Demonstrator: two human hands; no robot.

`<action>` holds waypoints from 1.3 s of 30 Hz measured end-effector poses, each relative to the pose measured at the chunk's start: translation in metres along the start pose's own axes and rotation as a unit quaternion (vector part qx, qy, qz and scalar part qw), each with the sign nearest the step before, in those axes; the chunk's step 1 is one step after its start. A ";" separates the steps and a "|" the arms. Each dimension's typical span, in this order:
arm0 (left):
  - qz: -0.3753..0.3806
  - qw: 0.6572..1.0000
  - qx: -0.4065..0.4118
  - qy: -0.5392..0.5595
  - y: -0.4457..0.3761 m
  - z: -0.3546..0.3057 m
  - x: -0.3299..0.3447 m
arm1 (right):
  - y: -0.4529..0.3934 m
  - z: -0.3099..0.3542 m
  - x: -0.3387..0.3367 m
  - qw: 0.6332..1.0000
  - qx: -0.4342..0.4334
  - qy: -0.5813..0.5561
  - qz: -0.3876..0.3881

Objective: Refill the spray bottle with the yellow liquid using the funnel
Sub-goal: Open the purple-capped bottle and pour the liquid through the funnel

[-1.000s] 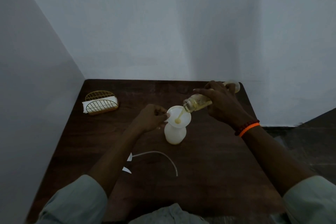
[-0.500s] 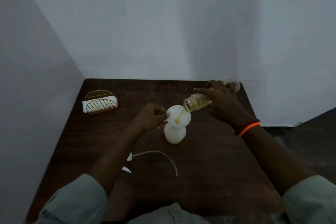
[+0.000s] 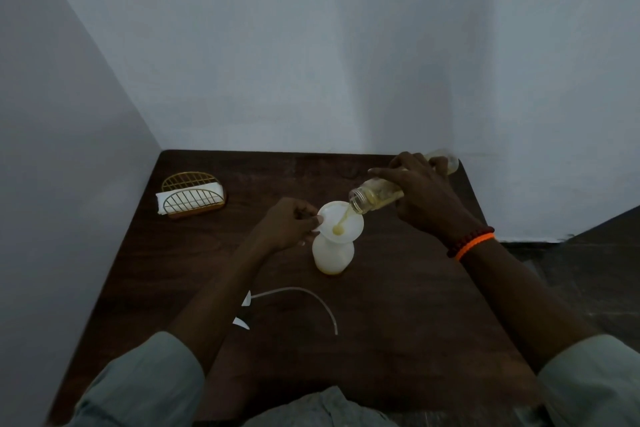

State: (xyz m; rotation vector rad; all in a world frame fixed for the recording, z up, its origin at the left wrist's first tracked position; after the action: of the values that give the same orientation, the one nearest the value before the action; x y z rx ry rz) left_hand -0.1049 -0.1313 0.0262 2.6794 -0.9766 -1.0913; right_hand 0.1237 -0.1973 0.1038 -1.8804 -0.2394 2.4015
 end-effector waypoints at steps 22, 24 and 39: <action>0.003 1.000 0.006 0.005 0.000 -0.001 0.000 | 0.000 0.000 0.000 1.000 -0.009 0.005 -0.001; 0.003 1.000 0.005 0.005 0.000 0.000 0.000 | -0.001 0.000 0.001 1.000 -0.010 0.003 -0.001; 0.009 1.000 0.001 0.011 0.000 0.001 0.000 | 0.005 -0.001 0.019 0.999 0.015 -0.050 0.013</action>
State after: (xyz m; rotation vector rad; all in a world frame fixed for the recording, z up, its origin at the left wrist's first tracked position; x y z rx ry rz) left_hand -0.1053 -0.1314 0.0258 2.6728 -0.9971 -1.0557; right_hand 0.1204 -0.1994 0.0840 -1.7650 -0.1852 2.5043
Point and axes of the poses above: each hand's wrist, its own y-axis away from the middle knuckle, its own x-axis out of the palm, z = x × y, the point moved 5 cm from there along -y, towards the middle knuckle, and after that the axes turned 13 degrees about -y, right-handed, at the moved point
